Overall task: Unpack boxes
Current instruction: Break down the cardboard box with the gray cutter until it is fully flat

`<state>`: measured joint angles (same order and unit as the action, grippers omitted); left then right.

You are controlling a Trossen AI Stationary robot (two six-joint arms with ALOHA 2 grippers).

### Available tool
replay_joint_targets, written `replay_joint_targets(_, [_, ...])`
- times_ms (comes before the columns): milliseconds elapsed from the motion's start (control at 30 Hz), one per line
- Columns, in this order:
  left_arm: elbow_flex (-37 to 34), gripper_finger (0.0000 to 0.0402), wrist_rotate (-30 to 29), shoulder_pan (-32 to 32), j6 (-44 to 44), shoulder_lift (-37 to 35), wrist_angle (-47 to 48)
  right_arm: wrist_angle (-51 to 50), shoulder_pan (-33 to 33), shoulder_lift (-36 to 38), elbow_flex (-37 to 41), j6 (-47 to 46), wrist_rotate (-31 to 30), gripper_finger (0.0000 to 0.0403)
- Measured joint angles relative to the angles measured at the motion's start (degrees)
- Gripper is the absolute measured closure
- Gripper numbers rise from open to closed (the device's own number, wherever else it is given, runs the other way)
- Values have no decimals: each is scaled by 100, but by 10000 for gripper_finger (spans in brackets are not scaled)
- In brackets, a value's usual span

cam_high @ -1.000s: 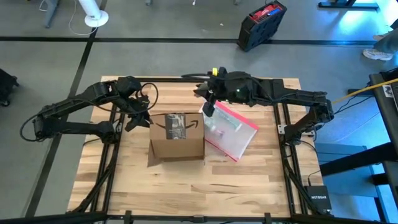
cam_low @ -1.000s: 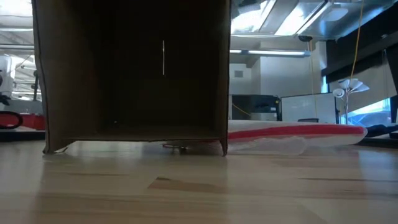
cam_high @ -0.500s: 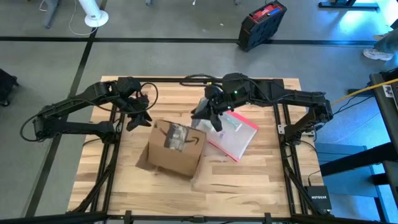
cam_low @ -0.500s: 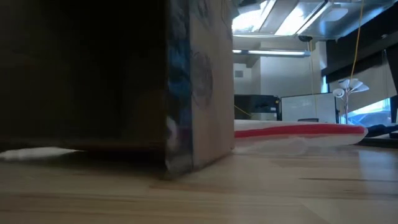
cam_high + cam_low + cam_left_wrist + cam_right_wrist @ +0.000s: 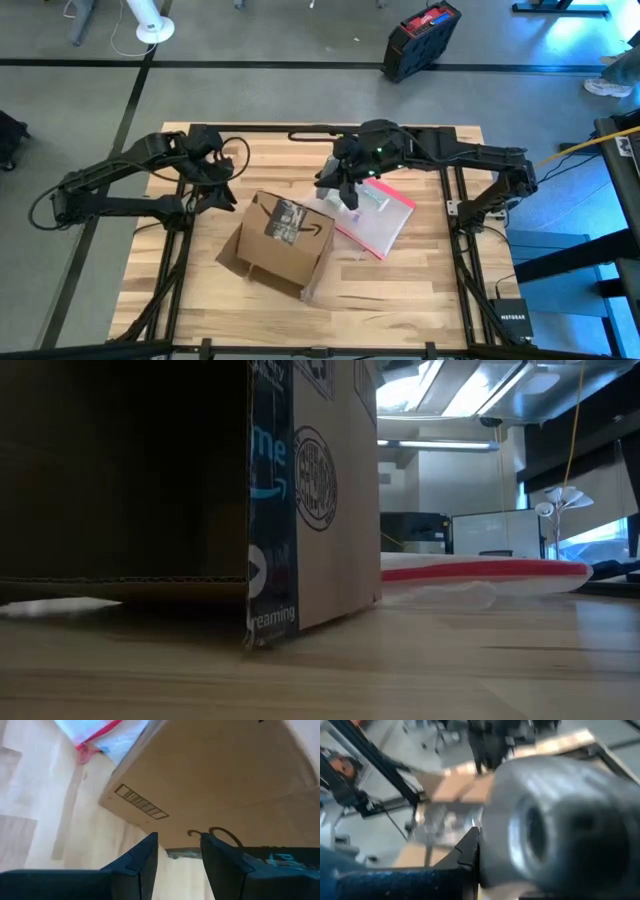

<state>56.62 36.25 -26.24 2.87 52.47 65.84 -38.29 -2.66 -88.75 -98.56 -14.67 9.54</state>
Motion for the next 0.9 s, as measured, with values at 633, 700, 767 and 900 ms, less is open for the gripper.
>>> replay_joint_targets(633, [0,261,0,2,553,754,-76,-1335,1500,529,426,-890,-683,332])
replay_joint_targets(700, [0,261,48,4,644,886,-93,-993,1626,521,623,-938,-833,332])
replay_joint_targets(767, [0,261,61,3,693,1018,-194,-563,1735,520,766,-944,-994,332])
replay_joint_targets(900, [0,261,65,4,791,1334,-446,21,1769,494,863,-899,-1045,332])
